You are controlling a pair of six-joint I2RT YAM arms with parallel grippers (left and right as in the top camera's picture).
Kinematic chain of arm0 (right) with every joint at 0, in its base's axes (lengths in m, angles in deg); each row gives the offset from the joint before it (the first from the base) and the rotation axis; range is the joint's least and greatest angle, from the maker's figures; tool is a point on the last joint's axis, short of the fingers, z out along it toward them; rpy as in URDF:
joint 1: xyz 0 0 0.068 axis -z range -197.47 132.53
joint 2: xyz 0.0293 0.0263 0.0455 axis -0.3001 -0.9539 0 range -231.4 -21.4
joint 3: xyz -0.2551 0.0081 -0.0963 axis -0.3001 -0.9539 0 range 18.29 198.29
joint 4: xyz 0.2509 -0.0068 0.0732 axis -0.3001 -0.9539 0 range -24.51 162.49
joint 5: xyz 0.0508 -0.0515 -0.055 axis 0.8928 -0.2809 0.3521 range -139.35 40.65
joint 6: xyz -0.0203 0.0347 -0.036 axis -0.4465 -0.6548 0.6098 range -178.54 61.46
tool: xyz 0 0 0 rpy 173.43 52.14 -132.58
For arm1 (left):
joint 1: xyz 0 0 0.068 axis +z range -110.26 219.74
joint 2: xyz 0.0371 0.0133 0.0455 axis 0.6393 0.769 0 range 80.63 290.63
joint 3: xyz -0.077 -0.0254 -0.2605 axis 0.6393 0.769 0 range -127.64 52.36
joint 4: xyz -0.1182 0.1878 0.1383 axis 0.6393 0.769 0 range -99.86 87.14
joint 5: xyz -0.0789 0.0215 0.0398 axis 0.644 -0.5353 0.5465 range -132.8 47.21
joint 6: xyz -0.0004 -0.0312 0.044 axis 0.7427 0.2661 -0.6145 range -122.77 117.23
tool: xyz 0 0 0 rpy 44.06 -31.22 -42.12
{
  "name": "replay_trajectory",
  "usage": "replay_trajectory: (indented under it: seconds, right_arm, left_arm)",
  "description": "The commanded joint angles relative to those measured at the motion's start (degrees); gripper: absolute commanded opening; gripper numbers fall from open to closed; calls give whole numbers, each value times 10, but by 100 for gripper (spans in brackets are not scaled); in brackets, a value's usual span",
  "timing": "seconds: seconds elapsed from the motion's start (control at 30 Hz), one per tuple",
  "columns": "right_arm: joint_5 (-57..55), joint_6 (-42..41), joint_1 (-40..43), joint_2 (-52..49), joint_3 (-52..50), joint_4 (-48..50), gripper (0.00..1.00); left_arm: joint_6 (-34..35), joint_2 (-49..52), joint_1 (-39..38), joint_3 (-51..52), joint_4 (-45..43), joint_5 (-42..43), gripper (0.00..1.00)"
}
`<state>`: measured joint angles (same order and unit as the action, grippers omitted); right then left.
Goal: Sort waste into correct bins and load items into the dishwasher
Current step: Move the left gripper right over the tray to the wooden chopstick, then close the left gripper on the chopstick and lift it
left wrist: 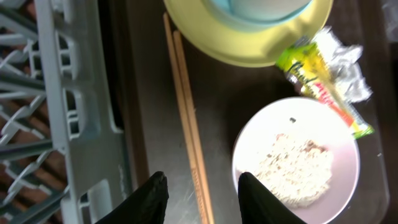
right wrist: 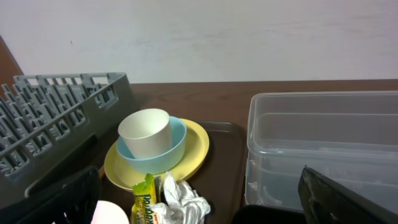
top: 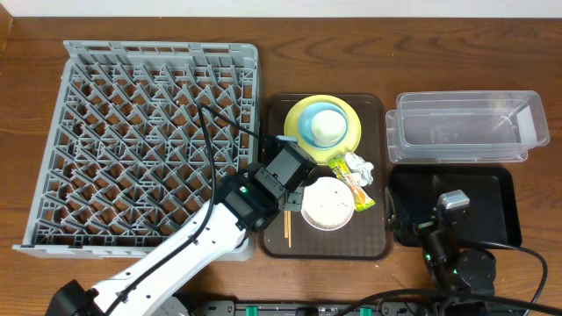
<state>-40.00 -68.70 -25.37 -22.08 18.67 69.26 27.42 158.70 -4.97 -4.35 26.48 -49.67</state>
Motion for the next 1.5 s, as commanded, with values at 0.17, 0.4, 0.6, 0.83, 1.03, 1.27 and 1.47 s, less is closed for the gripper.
replay_trajectory:
  seconds: [0.17, 0.4, 0.6, 0.83, 1.03, 1.27, 1.47]
  right_arm:
    - [1, 4, 8, 3, -1, -2, 99]
    - [1, 4, 8, 3, -1, -2, 99]
    - [1, 4, 8, 3, -1, -2, 99]
    - [1, 4, 8, 3, -1, -2, 99]
    - [1, 4, 8, 3, -1, -2, 99]
    - [1, 4, 8, 3, -1, -2, 99]
    - [1, 4, 8, 3, -1, -2, 99]
  left_arm:
    - [20, 76, -2, 4, -24, -31, 21]
    - [20, 116, -2, 4, -27, -33, 26]
    - [38, 117, -2, 5, -28, -33, 20]
    - [114, 160, -2, 21, -51, -69, 9]
    - [120, 201, -3, 21, -74, -83, 9]
    - [122, 206, -3, 21, -86, -79, 9]
    - [121, 206, -3, 21, -95, -47, 15]
